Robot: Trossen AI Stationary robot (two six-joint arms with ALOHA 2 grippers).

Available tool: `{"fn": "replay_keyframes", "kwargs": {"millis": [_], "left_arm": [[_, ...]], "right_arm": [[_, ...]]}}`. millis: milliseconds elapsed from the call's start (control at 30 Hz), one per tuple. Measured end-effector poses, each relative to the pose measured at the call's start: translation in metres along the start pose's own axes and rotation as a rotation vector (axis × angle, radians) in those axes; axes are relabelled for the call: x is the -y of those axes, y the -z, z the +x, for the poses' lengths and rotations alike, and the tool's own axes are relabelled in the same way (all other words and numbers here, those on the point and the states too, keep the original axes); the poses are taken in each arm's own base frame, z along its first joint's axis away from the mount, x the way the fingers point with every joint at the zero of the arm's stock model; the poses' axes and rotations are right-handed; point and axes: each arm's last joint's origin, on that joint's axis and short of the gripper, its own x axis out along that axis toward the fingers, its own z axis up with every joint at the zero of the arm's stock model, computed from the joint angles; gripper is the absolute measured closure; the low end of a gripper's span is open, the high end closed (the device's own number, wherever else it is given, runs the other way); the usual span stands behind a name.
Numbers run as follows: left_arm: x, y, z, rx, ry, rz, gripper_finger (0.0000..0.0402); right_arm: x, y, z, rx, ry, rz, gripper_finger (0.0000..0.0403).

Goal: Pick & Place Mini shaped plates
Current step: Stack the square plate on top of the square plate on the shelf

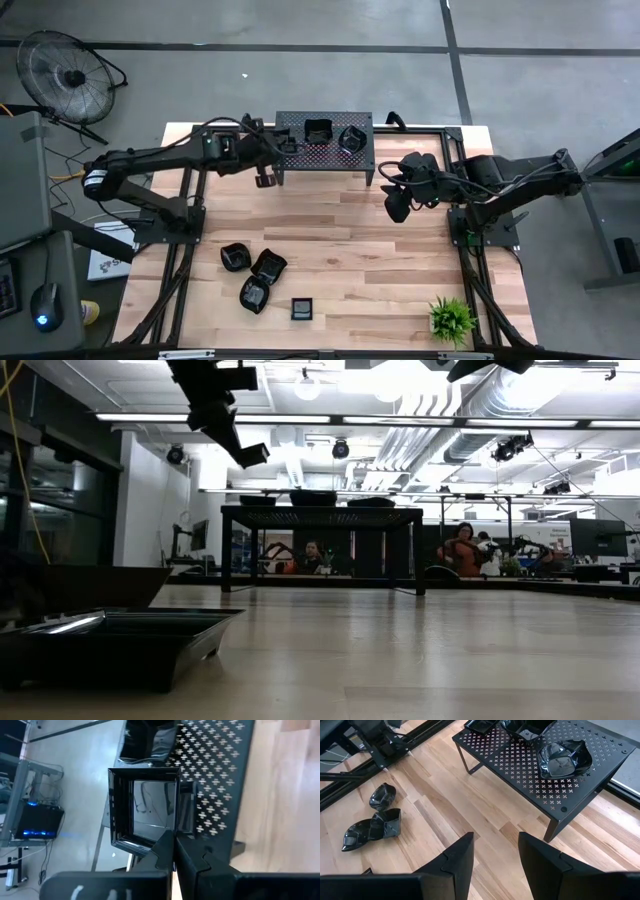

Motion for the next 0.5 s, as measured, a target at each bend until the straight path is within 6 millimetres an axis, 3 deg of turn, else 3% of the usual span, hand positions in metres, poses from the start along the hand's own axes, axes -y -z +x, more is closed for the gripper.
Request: {"fn": "replay_keyframes", "kwargs": {"millis": [200, 500], "left_arm": [[-0.006, -0.006, 0.016, 0.025, 0.008, 0.008, 0.0399], [0.007, -0.009, 0.048, -0.079, 0.003, 0.045, 0.0399]], "right_arm": [[0.000, 0.000, 0.000, 0.009, 0.008, 0.000, 0.0253], [0.000, 0.000, 0.000, 0.008, 0.008, 0.000, 0.0253]]}}
